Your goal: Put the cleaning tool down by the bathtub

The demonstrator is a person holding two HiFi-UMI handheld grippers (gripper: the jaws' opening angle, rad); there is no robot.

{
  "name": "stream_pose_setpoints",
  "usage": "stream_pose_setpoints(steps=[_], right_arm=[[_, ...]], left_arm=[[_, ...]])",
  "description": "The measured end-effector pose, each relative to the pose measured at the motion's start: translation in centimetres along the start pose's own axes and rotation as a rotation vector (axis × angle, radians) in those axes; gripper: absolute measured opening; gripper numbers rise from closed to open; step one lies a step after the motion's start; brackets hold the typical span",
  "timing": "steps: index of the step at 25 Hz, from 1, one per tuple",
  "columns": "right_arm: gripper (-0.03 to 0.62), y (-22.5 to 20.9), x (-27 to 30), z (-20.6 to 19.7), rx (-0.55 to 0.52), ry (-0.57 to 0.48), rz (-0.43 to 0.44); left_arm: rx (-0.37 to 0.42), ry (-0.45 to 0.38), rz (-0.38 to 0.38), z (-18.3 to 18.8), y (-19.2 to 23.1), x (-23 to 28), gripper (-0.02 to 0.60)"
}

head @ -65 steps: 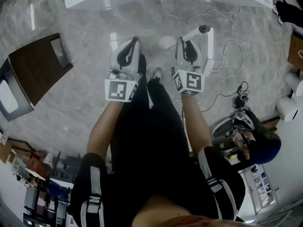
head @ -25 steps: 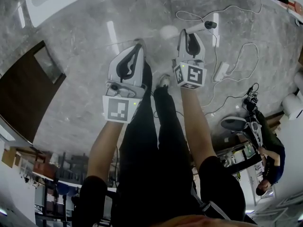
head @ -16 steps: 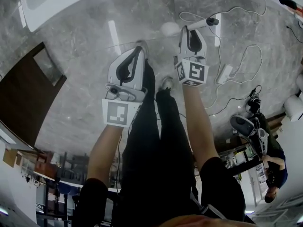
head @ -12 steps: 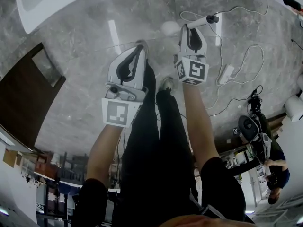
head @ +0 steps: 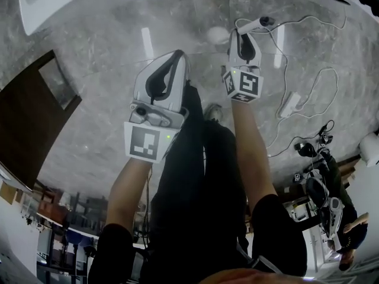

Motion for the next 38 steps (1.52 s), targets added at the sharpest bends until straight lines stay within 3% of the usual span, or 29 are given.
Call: stream_pose_setpoints(steps=[6,23,38], right_arm=[[0.078,0.0,1.7,-2.6,-0.019,-0.009,0.013],[0.078,0.0,5.8,-7.1,-0.032,0.007,0.015],[0.078,-0.1,9.6,-7.2,-0.043,0.012,0.029]], left_arm=[[0.009,0.021,0.008,-2.8,1.0,0.7,0.008],[0.008,-0.010,0.008,-4.7,2.7,1.7,0.008],[0.000,-0.003,-0.003,-5.5,3.0,2.6,0.008]])
Point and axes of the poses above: the fingertips, and each gripper's own axes: x forward along the fingers, y to its left, z out of its top, the point moved 2 cm from there along -x, backward along the fingers, and after that the axes turned 2 degrees about -x, right-handed, at the moved point
